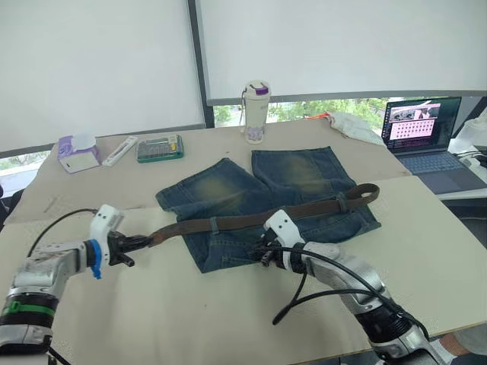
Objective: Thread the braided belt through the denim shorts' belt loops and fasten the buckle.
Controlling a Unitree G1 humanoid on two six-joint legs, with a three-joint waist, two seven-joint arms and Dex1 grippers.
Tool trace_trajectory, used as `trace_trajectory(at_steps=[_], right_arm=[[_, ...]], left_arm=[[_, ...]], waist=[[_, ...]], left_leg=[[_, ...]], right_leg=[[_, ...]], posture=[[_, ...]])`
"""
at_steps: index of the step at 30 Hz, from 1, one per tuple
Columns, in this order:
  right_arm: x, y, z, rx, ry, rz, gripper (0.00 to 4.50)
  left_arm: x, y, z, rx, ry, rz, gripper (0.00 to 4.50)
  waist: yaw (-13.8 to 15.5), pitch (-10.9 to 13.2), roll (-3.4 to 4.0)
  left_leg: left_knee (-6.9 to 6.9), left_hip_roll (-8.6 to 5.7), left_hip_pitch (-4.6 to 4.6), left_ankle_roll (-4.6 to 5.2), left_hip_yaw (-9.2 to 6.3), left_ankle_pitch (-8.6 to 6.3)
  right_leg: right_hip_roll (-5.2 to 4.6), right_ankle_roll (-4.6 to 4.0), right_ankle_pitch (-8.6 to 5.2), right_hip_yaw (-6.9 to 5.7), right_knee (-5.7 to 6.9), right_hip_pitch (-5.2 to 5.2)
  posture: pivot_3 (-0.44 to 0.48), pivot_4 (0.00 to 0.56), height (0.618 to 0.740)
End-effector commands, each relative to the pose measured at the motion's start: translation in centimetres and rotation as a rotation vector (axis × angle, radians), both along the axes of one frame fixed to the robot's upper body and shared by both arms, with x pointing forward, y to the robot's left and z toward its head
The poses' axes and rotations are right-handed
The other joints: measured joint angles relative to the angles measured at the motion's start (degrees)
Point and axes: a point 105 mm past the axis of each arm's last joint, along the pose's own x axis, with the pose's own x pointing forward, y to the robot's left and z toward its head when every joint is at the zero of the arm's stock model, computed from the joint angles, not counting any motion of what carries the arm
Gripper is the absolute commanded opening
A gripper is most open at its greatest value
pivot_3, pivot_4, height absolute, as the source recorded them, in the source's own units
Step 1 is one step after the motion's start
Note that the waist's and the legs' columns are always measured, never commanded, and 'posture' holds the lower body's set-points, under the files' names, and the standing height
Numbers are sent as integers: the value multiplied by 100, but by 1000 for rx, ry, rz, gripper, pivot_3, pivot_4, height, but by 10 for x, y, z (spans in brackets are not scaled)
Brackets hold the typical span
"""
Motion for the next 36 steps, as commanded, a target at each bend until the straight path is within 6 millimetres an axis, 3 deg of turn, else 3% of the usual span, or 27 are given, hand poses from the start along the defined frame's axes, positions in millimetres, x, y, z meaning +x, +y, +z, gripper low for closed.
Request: trace_trajectory(at_steps=[1,5,7,13,16,17,19,22,25,28,29,32,36], right_arm=[[0,0,-12,14,61,-24,46],[-7,30,10,182,85,44,46],[-9,44,15,217,86,79,46],[-6,51,22,240,59,85,46],[-2,38,51,303,-57,77,46],[-4,33,61,321,-79,92,467],[-18,21,79,324,-127,150,911],[-30,-3,101,269,-202,146,2028],[-33,-34,121,98,-296,83,2944],[-27,-58,131,-31,-292,21,4009],[-22,-67,130,-115,-270,7,4305],[-5,-101,125,-489,-280,-41,4336],[28,-121,114,-607,-206,-39,4336]], left_arm=[[4,60,19,148,-71,200,0],[3,123,28,288,-128,545,0],[1,138,31,295,-139,657,0],[-2,146,20,312,-107,735,0],[6,129,22,125,-115,697,0],[10,123,29,22,-141,683,563],[18,117,53,-190,-219,698,1042],[25,122,90,-442,-334,782,2144],[39,89,124,-602,-374,607,3032],[48,20,136,-572,-322,266,4100],[47,-13,135,-527,-286,116,4408],[41,-89,118,-402,-179,-191,4463],[48,-147,82,-166,-119,-411,4463]], waist=[[-19,-12,-19],[-48,-14,-23],[-60,-14,-23],[-84,-16,-26],[-73,-15,-23],[-63,-15,-23],[-37,-15,-24],[-12,-22,-43],[39,-20,-48],[71,-21,-34],[87,-19,-23],[121,-10,0],[50,-6,-19]], left_leg=[[0,4,0,-1,-1,-1],[-2,7,8,13,-2,-14],[-2,7,-1,6,-2,-13],[0,-3,-32,-23,2,4],[-1,-3,-32,-17,2,0],[1,-5,-35,-14,2,-1],[4,-6,-40,-13,-3,-1],[14,-2,-48,-6,-15,-5],[15,-2,-52,3,-21,-10],[15,-5,-42,5,-15,-11],[16,-6,-42,5,-14,-11],[21,-18,-40,7,-9,-11],[22,-31,-31,-11,24,-1]], right_leg=[[3,-6,3,-4,-1,-3],[3,-8,4,-12,16,-5],[1,-9,5,-21,45,-23],[-8,-11,9,-23,61,-63],[-8,-11,9,-24,61,-63],[-9,-11,9,-25,62,-63],[-9,-11,9,-34,63,-64],[-9,-11,10,-52,60,-61],[-11,-15,12,-63,55,-59],[-15,-15,12,-63,54,-46],[-17,-15,12,-63,54,-42],[-32,-13,11,-70,47,-29],[-24,-13,10,-74,30,-9]], posture=[[0,150,740],[0,150,740],[0,150,740],[0,150,740],[0,150,740],[0,150,740],[0,150,740],[0,150,740],[0,150,740],[0,150,740],[0,150,740],[0,150,740],[0,150,740]])
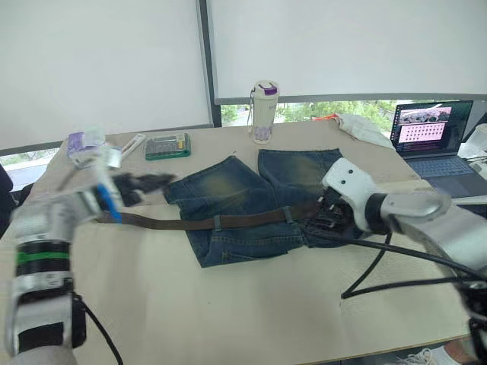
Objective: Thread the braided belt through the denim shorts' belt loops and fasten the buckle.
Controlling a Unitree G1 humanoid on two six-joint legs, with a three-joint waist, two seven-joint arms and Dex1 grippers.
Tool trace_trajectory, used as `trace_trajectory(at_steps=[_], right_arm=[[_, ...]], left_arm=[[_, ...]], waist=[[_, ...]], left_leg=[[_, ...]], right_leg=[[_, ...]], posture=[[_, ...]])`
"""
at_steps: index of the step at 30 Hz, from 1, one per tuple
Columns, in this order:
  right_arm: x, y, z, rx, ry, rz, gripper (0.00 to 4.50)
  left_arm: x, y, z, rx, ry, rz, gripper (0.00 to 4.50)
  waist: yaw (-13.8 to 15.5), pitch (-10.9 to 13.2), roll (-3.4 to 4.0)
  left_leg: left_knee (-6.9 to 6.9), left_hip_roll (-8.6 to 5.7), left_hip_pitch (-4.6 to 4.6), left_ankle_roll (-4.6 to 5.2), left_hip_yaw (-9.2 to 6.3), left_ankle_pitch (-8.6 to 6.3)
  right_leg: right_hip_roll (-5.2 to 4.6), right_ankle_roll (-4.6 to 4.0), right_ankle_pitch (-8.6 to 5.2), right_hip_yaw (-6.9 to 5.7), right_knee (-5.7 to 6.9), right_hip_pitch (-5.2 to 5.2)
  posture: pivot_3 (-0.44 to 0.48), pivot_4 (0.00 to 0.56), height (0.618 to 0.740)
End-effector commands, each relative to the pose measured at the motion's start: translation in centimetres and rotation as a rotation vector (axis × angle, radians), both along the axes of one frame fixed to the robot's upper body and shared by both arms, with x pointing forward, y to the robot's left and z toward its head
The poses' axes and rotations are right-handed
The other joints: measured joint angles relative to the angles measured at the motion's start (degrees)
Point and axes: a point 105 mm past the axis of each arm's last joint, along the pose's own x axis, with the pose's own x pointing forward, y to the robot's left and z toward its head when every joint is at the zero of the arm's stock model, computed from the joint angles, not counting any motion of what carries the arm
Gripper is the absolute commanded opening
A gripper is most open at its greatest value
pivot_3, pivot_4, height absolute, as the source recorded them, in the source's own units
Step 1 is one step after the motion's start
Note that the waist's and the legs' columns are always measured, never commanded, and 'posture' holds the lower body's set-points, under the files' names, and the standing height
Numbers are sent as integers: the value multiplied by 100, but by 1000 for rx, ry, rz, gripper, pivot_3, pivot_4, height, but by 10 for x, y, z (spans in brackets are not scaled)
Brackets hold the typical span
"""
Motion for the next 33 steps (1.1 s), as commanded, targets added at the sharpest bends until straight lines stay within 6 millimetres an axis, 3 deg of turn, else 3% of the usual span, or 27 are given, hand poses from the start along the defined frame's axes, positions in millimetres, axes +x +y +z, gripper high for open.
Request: trace_trajectory(at_steps=[1,7,10,12,15,19,23,25,29,33], right_arm=[[25,-14,-10,-82,42,-12,4336],[68,-54,-25,-222,151,-71,4336],[81,-60,-37,-287,204,-55,4336],[83,-63,-50,-312,251,-39,4348],[85,-65,-64,-338,291,-22,3500],[102,-45,-51,-219,177,-32,2115],[113,-35,-45,-187,68,-40,793],[115,-27,-41,-141,15,-21,195],[94,-3,-28,-66,-145,96,145],[41,17,-22,1,-252,213,145]], left_arm=[[3,-38,-8,175,-73,-176,4463],[26,-71,-70,518,-63,-299,4463],[28,-79,-82,575,-34,-353,4463],[28,-81,-88,607,-22,-380,3917],[31,-79,-94,679,-59,-401,2926],[53,-68,-78,721,-192,-251,1560],[70,-63,-44,665,-348,-143,312],[68,-67,-30,617,-435,-172,128],[51,-64,-14,542,-595,-234,127],[14,-51,-4,376,-568,-240,127]], waist=[[-32,2,-3],[-24,4,-2],[-13,4,-1],[17,2,3],[29,0,6],[14,-2,8],[-29,-2,10],[-40,-3,11],[-47,-9,17],[-35,-25,44]], left_leg=[[-1,4,3,-3,17,2],[6,23,-3,-2,76,1],[12,18,-2,1,85,0],[19,19,-1,2,82,0],[26,19,-1,5,76,-2],[46,19,2,7,65,-3],[57,28,4,7,41,-4],[53,31,-8,5,42,-3],[75,42,-85,3,42,-3],[72,35,-107,7,44,-5]], right_leg=[[3,0,0,7,-2,1],[15,-1,1,38,-3,-10],[15,1,3,45,-5,-8],[15,1,3,42,0,-5],[15,2,3,37,6,1],[10,8,6,40,12,6],[18,7,6,57,18,-4],[18,7,7,62,35,-21],[11,14,14,72,47,-101],[6,21,19,82,48,-131]], posture=[[0,150,740],[0,150,740],[0,150,740],[0,150,740],[0,150,740],[0,150,740],[0,150,740],[0,150,740],[0,150,740],[0,150,740]])
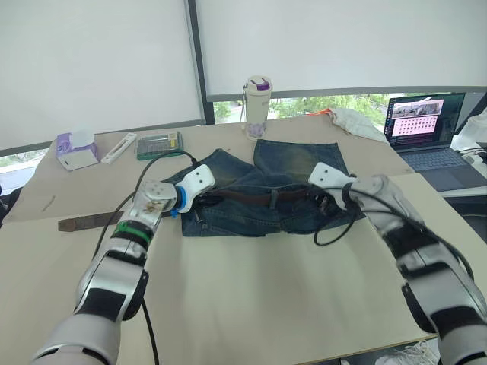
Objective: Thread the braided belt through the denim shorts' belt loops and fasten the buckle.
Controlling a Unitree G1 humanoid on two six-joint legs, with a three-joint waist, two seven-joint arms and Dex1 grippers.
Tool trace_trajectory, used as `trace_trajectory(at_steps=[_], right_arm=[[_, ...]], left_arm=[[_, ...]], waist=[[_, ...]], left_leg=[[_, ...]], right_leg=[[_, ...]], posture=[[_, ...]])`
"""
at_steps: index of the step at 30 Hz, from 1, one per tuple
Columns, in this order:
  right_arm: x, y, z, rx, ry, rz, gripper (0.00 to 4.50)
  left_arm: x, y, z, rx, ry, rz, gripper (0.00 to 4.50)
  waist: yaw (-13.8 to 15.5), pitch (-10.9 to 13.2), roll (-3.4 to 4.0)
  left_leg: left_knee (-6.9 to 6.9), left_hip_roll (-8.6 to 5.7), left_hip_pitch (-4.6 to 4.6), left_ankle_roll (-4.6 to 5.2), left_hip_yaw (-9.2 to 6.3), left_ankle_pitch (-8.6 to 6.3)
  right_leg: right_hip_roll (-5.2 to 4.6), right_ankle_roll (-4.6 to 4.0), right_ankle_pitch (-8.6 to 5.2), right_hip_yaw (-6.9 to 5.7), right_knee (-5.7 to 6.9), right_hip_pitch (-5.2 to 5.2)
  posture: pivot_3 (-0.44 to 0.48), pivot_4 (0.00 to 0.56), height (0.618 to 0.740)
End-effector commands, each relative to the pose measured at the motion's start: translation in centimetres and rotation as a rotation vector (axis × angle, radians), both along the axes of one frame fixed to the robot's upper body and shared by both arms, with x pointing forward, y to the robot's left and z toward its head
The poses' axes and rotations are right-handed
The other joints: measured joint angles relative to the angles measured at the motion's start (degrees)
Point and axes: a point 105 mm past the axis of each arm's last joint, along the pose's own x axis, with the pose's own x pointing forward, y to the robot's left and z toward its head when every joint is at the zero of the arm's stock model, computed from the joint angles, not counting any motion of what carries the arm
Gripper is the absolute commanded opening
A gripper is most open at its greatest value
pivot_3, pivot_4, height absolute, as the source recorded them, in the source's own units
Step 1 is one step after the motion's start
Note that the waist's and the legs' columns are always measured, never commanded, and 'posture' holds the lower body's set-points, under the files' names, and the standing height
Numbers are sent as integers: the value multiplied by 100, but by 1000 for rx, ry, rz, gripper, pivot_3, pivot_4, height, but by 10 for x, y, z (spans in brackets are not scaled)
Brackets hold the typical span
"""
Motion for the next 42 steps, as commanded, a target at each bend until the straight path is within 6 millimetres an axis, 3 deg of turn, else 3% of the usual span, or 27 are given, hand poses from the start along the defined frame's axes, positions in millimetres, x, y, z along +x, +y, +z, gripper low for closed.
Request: trace_trajectory(at_steps=[1,2,4,7,13,17,20,24,28,35,37,40,42], right_arm=[[-36,27,37,95,-137,111,145],[-47,28,37,97,-147,114,145],[-70,24,28,83,-144,114,145],[-91,19,20,74,-133,97,145],[-119,20,12,64,-111,110,144],[-148,30,3,21,-101,216,144],[-164,35,-6,23,-67,271,144],[-175,31,-11,9,-40,303,144],[-180,21,-15,-7,5,293,144],[-194,20,-14,226,183,175,144],[-203,23,-15,268,229,181,1178],[-214,25,-14,320,286,178,2203],[-215,19,-6,365,288,140,3017]], left_arm=[[-27,3,38,-178,19,-54,127],[-37,8,40,-228,91,-52,127],[-56,19,40,-257,194,-66,1156],[-67,26,41,-298,320,-56,2128],[-68,32,62,-404,505,-104,2164],[-43,30,69,-423,491,-52,2164],[-23,20,43,-286,452,22,1305],[-35,-1,3,-86,465,-105,19],[-61,-5,-35,132,482,-250,0],[-89,6,-23,14,552,-298,0],[-98,13,-28,32,564,-296,0],[-105,19,-26,-12,546,-270,0],[-97,22,4,-220,546,-200,0]], waist=[[-4,-2,5],[-10,-2,5],[4,-2,5],[75,0,7],[143,12,5],[145,15,0],[177,15,-3],[156,18,-8],[120,25,-18],[144,25,-15],[148,25,-15],[153,25,-14],[172,30,-22]], left_leg=[[0,5,0,2,1,-2],[-1,8,1,5,1,-4],[8,7,4,16,4,-9],[9,12,40,56,0,-32],[9,-16,108,67,12,-39],[9,-20,104,48,17,-28],[10,-26,111,47,22,-27],[10,-27,113,42,30,-25],[8,-21,108,38,31,-23],[10,8,110,92,18,-53],[10,7,114,96,14,-56],[10,10,116,98,11,-57],[12,10,118,98,12,-57]], right_leg=[[3,0,0,2,2,0],[10,-1,0,6,3,0],[15,-5,3,6,14,4],[20,-6,1,-10,16,51],[18,2,-6,-32,-37,144],[17,2,-6,-44,-38,145],[10,3,-7,-42,-45,161],[11,7,-9,-23,-45,158],[14,7,-9,-20,-42,151],[16,7,-10,-17,-46,158],[15,11,-12,-17,-44,159],[16,11,-12,-17,-44,160],[14,11,-13,-15,-49,159]], posture=[[0,150,740],[0,150,740],[0,150,740],[0,150,740],[0,150,740],[0,150,740],[0,150,740],[0,150,740],[0,150,740],[0,150,740],[0,150,740],[0,150,740],[0,150,740]])
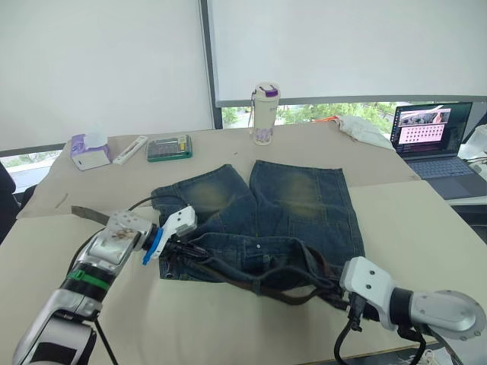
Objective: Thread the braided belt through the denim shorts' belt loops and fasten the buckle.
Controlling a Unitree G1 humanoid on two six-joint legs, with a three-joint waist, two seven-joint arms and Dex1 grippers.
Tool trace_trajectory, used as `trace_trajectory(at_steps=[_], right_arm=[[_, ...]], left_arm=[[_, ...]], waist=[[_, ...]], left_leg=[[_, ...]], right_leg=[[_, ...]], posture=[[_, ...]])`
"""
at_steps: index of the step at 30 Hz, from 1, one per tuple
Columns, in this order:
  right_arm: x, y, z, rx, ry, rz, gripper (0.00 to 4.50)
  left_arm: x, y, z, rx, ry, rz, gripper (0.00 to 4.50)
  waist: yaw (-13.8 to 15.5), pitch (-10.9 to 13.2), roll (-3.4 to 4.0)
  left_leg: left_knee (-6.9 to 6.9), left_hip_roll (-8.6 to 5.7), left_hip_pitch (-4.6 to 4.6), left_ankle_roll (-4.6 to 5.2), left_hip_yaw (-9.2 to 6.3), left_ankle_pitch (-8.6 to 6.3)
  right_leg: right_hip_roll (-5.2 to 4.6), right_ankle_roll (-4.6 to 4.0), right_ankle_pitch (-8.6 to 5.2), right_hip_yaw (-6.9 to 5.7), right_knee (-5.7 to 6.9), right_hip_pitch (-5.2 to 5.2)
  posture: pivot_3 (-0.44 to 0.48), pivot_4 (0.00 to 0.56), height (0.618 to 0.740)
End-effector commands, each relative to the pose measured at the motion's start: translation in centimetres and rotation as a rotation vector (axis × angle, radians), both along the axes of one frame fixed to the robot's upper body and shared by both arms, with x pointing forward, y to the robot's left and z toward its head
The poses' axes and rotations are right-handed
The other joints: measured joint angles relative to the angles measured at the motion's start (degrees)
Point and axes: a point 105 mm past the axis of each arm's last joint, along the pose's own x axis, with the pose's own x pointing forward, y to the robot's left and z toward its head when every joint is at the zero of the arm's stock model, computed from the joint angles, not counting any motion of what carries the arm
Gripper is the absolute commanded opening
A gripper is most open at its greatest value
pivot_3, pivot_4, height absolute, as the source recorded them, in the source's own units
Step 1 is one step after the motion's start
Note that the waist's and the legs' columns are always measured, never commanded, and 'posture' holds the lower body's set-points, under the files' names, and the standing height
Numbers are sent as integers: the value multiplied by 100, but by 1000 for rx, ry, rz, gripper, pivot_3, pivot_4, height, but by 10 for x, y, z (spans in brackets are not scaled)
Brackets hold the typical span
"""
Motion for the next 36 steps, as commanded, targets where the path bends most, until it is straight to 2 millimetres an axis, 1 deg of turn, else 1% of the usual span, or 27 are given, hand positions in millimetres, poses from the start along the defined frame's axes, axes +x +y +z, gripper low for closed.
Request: trace_trajectory(at_steps=[1,2,3,4,5,6,9,12,14,15,17,19,21,23,25,26,28,29,30,31,33,36], right_arm=[[-3,-2,21,50,-25,-23,3201],[-1,-6,24,54,-32,-45,3689],[2,-8,27,61,-37,-62,3938],[5,-10,28,64,-38,-74,4268],[8,-12,28,59,-38,-89,4500],[12,-14,27,52,-37,-99,4500],[25,-22,21,8,-23,-133,4500],[34,-24,19,9,-3,-141,4500],[46,-27,19,37,16,-170,4500],[49,-28,19,50,27,-181,4500],[48,-26,16,50,89,-162,4500],[48,-25,16,57,125,-163,4500],[49,-23,16,68,141,-170,4500],[53,-22,14,76,175,-191,4500],[56,-19,13,84,191,-202,4500],[60,-20,10,73,203,-220,4500],[66,-24,-2,26,230,-256,4500],[69,-25,-6,8,237,-262,4500],[70,-23,-7,-2,241,-261,3935],[70,-22,-7,-10,243,-251,3745],[72,-19,-7,-27,227,-243,3022],[86,-17,-4,-43,163,-263,1985]], left_arm=[[12,3,54,-233,-7,143,0],[11,6,68,-294,18,154,404],[9,10,74,-306,22,158,513],[10,13,75,-293,8,169,748],[11,17,74,-270,-9,184,1078],[13,21,72,-243,-28,198,1442],[28,35,63,-148,-107,277,2448],[34,36,57,-104,-121,288,3533],[37,33,51,-86,-105,280,4102],[38,32,48,-78,-97,273,4482],[37,27,39,-44,-78,232,4482],[40,25,32,-13,-75,228,4482],[44,26,27,13,-77,236,4482],[45,25,17,54,-63,222,4482],[47,25,10,78,-69,214,4482],[49,23,7,81,-69,218,4070],[48,17,1,83,-67,201,3679],[48,15,-2,80,-69,195,3347],[47,13,-3,75,-63,188,2978],[46,12,-3,72,-62,178,2677],[46,12,-4,75,-77,178,2002],[56,16,-5,93,-138,214,977]], waist=[[28,5,-8],[35,5,-9],[30,6,-12],[16,6,-12],[2,3,-6],[2,-1,0],[8,-1,8],[29,3,0],[37,3,-2],[36,3,-3],[44,3,-2],[38,2,-1],[25,2,-1],[20,3,-2],[16,2,-1],[22,2,-1],[24,1,-2],[35,0,-3],[40,0,-3],[36,0,-3],[20,-1,-1],[9,-2,0]], left_leg=[[1,0,-1,0,0,0],[3,0,-2,0,-2,0],[3,-1,0,0,-3,0],[4,-1,3,0,-2,0],[4,-1,4,0,-2,0],[1,-1,13,1,1,-2],[-3,-5,19,-2,9,-1],[-3,-4,13,-7,10,2],[-3,-6,7,-7,8,2],[-2,-6,7,-7,9,2],[-1,-9,4,-7,9,2],[-1,-7,2,-6,8,2],[-2,-3,1,-6,8,1],[-1,-3,1,-4,8,0],[-1,-3,1,-3,9,0],[-1,-2,1,-3,9,0],[-1,-3,2,-3,8,0],[-1,-3,1,-4,8,0],[-1,-6,1,-4,7,1],[1,-8,-1,-5,7,1],[0,-5,-1,-6,7,2],[0,-3,1,-6,6,2]], right_leg=[[0,0,0,0,-1,0],[0,0,0,-2,-2,0],[0,1,-1,-4,-1,2],[2,1,-1,-6,0,4],[2,1,-1,-5,2,2],[2,0,-2,-4,2,4],[-2,0,-6,3,2,3],[-1,-2,-5,3,-3,2],[-4,-2,-5,3,-3,-1],[-4,-2,-5,3,-5,0],[-7,-2,-5,3,-6,0],[-5,-2,-5,2,-2,-2],[-3,-3,-4,2,2,-4],[-3,-4,-4,3,1,-6],[-2,-4,-4,4,0,-6],[-2,-4,-4,4,1,-6],[-3,-4,-4,3,3,-6],[-4,-4,-4,3,3,-6],[-7,-3,-4,2,3,-4],[-8,-3,-4,2,2,-7],[-5,-3,-4,3,5,-9],[-4,-4,-4,4,4,-10]], posture=[[0,150,740],[0,150,740],[0,150,740],[0,150,740],[0,150,740],[0,150,740],[0,150,740],[0,150,740],[0,150,740],[0,150,740],[0,150,740],[0,150,740],[0,150,740],[0,150,740],[0,150,740],[0,150,740],[0,150,740],[0,150,740],[0,150,740],[0,150,740],[0,150,740],[0,150,740]])
